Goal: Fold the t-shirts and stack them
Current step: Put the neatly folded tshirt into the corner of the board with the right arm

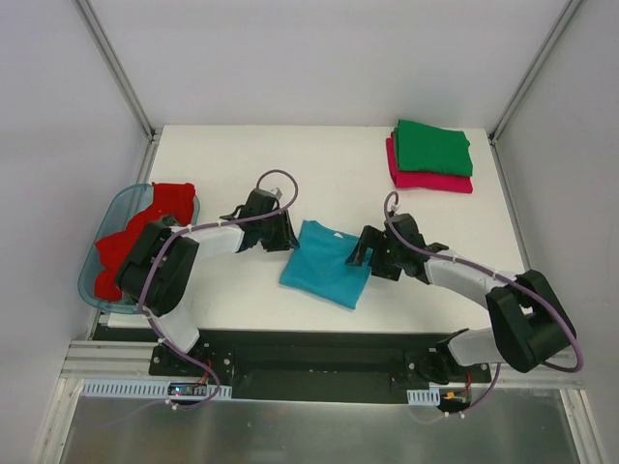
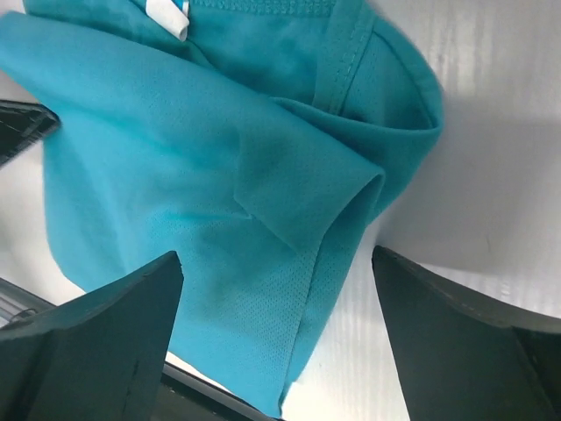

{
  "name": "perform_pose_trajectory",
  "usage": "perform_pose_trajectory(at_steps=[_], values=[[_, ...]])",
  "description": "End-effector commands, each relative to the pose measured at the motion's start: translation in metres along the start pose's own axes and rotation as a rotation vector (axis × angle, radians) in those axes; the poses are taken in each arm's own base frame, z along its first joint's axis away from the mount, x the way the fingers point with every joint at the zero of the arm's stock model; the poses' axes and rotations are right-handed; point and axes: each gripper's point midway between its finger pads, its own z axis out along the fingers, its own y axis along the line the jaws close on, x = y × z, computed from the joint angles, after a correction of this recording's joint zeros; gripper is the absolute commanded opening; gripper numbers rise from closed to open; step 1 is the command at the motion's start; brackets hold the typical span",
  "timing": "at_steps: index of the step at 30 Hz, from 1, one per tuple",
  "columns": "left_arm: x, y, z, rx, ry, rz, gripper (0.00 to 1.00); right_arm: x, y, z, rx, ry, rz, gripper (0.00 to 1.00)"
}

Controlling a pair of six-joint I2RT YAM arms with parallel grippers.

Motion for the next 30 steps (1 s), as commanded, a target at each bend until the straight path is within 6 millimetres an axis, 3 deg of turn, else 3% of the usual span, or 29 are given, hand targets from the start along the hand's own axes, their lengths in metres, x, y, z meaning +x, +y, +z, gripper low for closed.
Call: perform_pose_trajectory(at_steps=[1, 4, 7, 13, 16, 21, 25, 27, 28, 30], values=[[0.021, 0.01, 0.003, -0.024, 0.031, -0.031, 0.28, 0.012, -0.004, 0.011, 0.022, 0.059, 0.064, 0.91], [0.027, 0.017, 0.0, -0.054, 0.02, -0.053, 0.08, 0.016, -0.006, 0.013, 0.027, 0.074, 0.062, 0.84], [0.035, 0.024, -0.004, -0.081, 0.007, -0.059, 0.01, 0.023, -0.008, 0.016, 0.034, 0.099, 0.062, 0.8], [0.043, 0.032, -0.006, -0.112, 0.0, -0.074, 0.0, 0.035, -0.009, 0.026, 0.045, 0.155, 0.049, 0.72], [0.045, 0.033, -0.006, -0.116, 0.002, -0.088, 0.0, 0.038, -0.012, 0.033, 0.064, 0.173, 0.045, 0.63], [0.041, 0.033, -0.009, -0.123, -0.019, -0.084, 0.05, 0.035, -0.013, 0.044, 0.106, 0.162, -0.024, 0.32], [0.034, 0.029, -0.017, -0.121, -0.048, -0.073, 0.25, 0.019, -0.005, 0.049, 0.109, 0.131, -0.168, 0.04], [0.028, 0.027, -0.025, -0.119, -0.072, -0.064, 0.41, 0.008, 0.003, 0.049, 0.101, 0.113, -0.224, 0.01], [0.026, 0.026, -0.03, -0.123, -0.086, -0.056, 0.53, 0.004, 0.007, 0.048, 0.091, 0.112, -0.255, 0.01], [0.021, 0.028, -0.044, -0.141, -0.123, -0.052, 0.99, -0.01, 0.02, 0.046, 0.069, 0.079, -0.325, 0.01]])
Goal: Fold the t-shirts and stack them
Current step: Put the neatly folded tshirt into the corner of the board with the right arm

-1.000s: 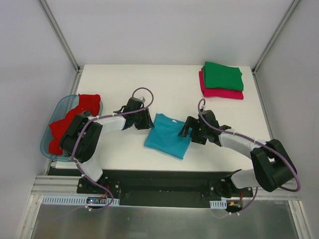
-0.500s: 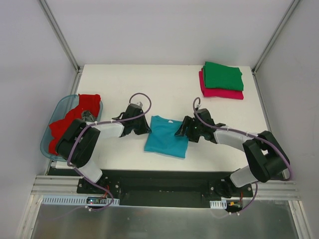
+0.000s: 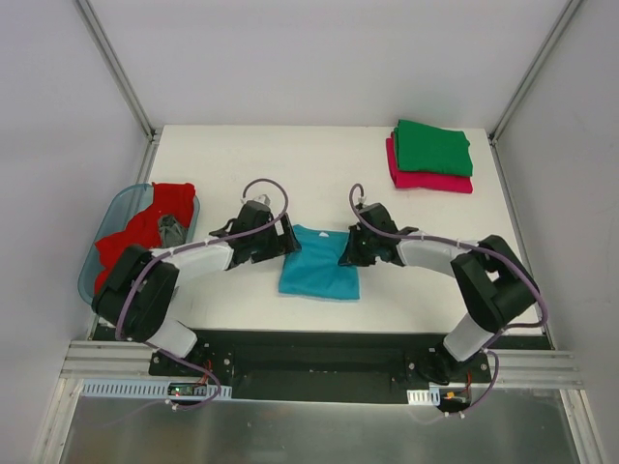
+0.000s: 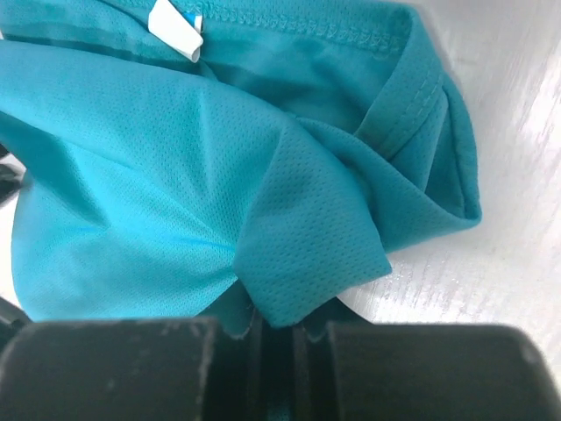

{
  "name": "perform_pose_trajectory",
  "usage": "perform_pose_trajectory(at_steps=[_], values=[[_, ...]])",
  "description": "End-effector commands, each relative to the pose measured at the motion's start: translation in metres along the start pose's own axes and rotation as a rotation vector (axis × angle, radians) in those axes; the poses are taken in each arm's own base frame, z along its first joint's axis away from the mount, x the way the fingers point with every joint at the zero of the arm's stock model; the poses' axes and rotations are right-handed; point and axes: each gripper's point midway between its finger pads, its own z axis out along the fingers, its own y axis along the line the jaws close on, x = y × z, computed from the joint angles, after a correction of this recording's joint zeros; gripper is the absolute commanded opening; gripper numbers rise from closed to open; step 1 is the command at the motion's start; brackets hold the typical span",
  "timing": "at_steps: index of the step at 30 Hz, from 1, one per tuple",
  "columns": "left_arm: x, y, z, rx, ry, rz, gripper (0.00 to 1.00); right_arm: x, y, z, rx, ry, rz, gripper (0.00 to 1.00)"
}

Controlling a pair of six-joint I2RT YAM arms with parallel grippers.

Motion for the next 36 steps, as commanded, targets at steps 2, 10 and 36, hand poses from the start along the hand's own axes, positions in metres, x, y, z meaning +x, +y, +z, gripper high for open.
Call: perform_pose_trajectory(at_steps=[2, 10, 36], values=[[-0.008, 0.017, -0.041, -0.085, -0.094, 0.028, 0.99, -0.027, -0.008, -0.006, 0.117, -0.026, -0.243, 0.01], [-0.034, 0.031, -0.12, -0.095, -0.376, -0.015, 0.99, -0.125, -0.001, -0.034, 0.355, -0.167, -0.545, 0.01], [-0.056, 0.076, -0.172, -0.298, -0.597, -0.067, 0.99, -0.364, -0.067, -0.096, 0.812, -0.385, -0.833, 0.0]])
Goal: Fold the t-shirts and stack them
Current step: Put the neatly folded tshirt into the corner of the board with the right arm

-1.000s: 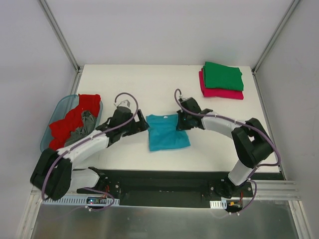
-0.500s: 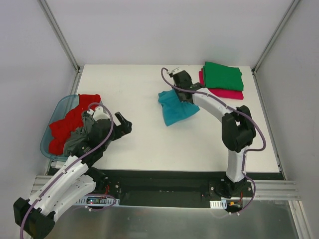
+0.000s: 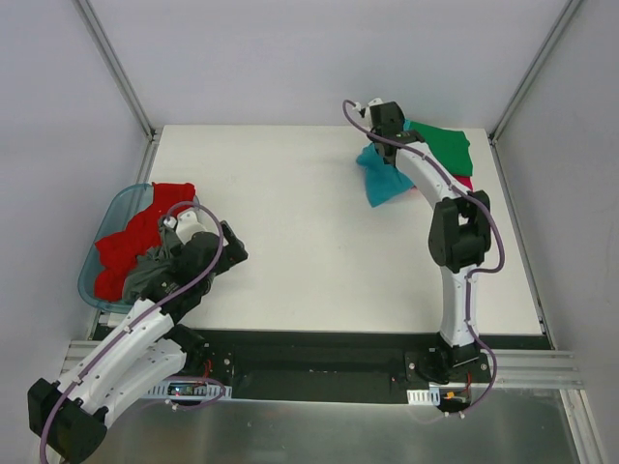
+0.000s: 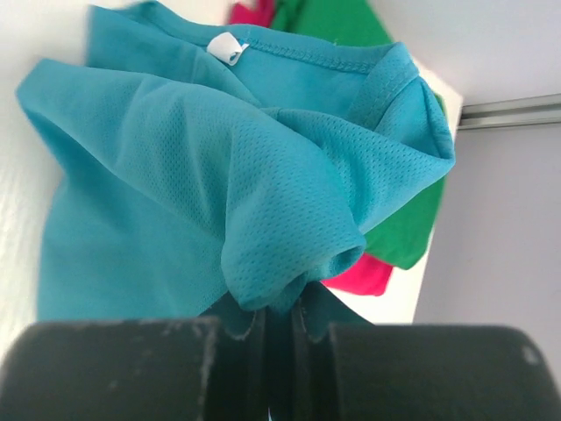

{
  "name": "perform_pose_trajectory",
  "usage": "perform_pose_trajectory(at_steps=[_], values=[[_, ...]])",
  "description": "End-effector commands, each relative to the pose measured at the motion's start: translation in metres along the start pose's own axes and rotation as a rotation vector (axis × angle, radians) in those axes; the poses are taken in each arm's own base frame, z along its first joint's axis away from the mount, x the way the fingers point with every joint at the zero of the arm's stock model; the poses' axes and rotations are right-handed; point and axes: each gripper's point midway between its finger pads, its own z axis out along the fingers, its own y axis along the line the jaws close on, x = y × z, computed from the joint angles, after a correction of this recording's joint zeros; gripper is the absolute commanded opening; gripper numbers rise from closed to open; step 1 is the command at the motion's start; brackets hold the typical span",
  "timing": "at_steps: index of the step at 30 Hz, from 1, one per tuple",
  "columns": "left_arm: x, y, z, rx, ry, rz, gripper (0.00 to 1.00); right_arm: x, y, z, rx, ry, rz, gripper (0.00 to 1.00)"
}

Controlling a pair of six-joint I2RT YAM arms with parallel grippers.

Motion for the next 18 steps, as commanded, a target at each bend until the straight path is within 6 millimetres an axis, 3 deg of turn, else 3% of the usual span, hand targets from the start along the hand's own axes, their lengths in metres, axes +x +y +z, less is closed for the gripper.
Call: perform_pose_trajectory(at_steps=[1, 11, 18], values=[[-0.023, 0.005, -0.003, -0.063, -0.078, -0.005, 0.99, -0.036, -0.042, -0.007, 0.062, -0.101, 0.007, 0.0], [-0.042, 0.012, -0.006, -0.122, -0.15, -0.006, 0.99, -0.065, -0.09, -0.01, 0.074, -0.169, 0.077, 0.0], [-0.048, 0.015, -0.008, -0.139, -0.177, -0.011, 0.99, -0.075, -0.11, -0.011, 0.018, -0.228, 0.21, 0.0]])
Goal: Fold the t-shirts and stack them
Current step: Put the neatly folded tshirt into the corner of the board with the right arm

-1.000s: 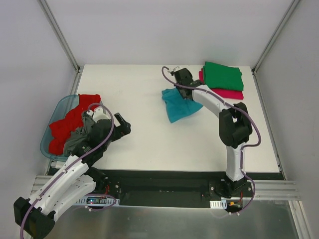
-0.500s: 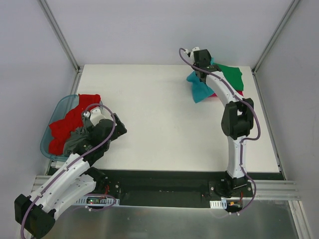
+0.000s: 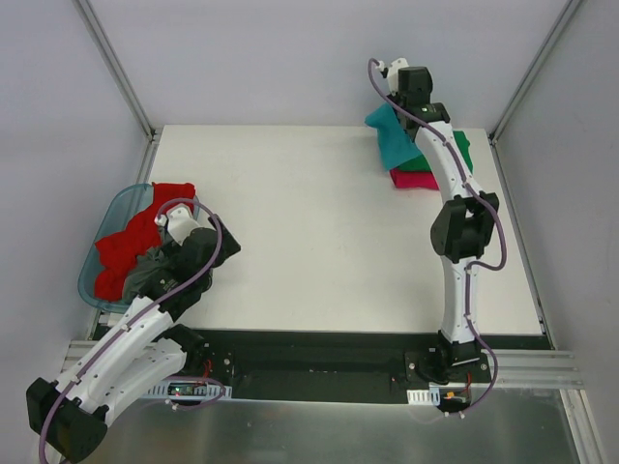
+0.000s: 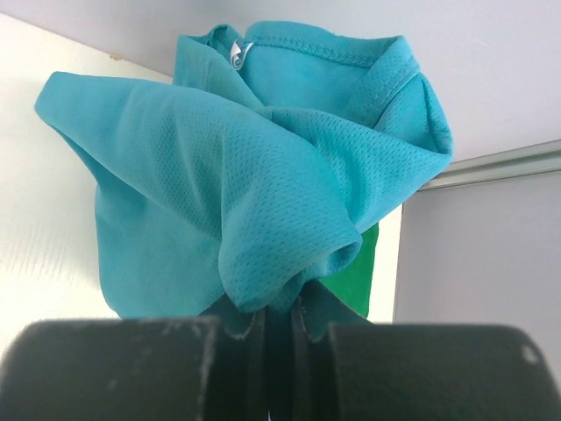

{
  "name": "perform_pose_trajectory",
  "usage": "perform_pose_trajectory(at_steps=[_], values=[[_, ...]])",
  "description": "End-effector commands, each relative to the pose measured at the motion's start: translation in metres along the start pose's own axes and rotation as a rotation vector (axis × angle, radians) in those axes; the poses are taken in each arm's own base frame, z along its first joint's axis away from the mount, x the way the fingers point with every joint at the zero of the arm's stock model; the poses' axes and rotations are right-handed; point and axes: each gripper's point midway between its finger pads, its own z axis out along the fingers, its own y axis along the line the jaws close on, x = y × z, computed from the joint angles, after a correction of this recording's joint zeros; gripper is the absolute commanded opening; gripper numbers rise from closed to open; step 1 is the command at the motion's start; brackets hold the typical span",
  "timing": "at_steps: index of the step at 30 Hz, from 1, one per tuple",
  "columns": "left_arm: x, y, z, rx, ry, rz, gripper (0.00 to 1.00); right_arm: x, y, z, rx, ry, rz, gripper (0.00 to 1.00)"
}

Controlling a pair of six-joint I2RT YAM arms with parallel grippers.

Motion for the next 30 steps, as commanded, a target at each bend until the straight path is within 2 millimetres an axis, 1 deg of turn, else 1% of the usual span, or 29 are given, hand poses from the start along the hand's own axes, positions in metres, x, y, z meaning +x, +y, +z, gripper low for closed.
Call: perform_pose_trajectory(at_steps=[1, 9, 11, 14, 19, 20, 21, 22, 24, 25, 26, 30], values=[[-0.02, 0.001, -0.004, -0.027, -0.057, -0.013, 0.99, -0.014, -0.02, -0.005, -0.026, -0.055, 0.107, 0.0], [-0.02, 0.003, -0.001, -0.051, -0.063, -0.012, 0.99, 0.018, -0.038, 0.018, -0.057, -0.005, 0.189, 0.0], [-0.019, 0.003, 0.0, -0.058, -0.058, -0.012, 0.99, 0.028, -0.04, 0.029, -0.061, 0.011, 0.211, 0.0], [-0.018, 0.002, 0.002, -0.063, -0.051, -0.007, 0.99, 0.044, -0.052, 0.046, -0.034, 0.034, 0.245, 0.0], [-0.016, 0.001, 0.006, -0.077, -0.039, 0.002, 0.99, 0.069, -0.065, 0.073, -0.044, 0.046, 0.32, 0.0], [-0.016, 0.0, 0.006, -0.079, -0.037, 0.002, 0.99, 0.073, -0.065, 0.078, -0.052, 0.042, 0.337, 0.0], [-0.016, 0.0, 0.007, -0.081, -0.034, 0.005, 0.99, 0.071, -0.058, 0.082, -0.079, 0.032, 0.354, 0.0], [-0.014, -0.001, 0.008, -0.083, -0.027, 0.008, 0.99, 0.08, -0.071, 0.085, -0.075, 0.033, 0.391, 0.0], [-0.012, -0.001, 0.01, -0.089, -0.018, 0.011, 0.99, 0.087, -0.073, 0.093, -0.098, 0.025, 0.451, 0.0], [-0.011, -0.002, 0.011, -0.091, -0.015, 0.014, 0.99, 0.091, -0.078, 0.097, -0.092, 0.022, 0.477, 0.0], [-0.011, -0.002, 0.011, -0.093, -0.011, 0.017, 0.99, 0.091, -0.078, 0.1, -0.117, 0.007, 0.512, 0.0], [-0.013, -0.005, 0.013, -0.1, -0.012, 0.022, 0.99, 0.098, -0.088, 0.113, -0.158, -0.033, 0.611, 0.0]])
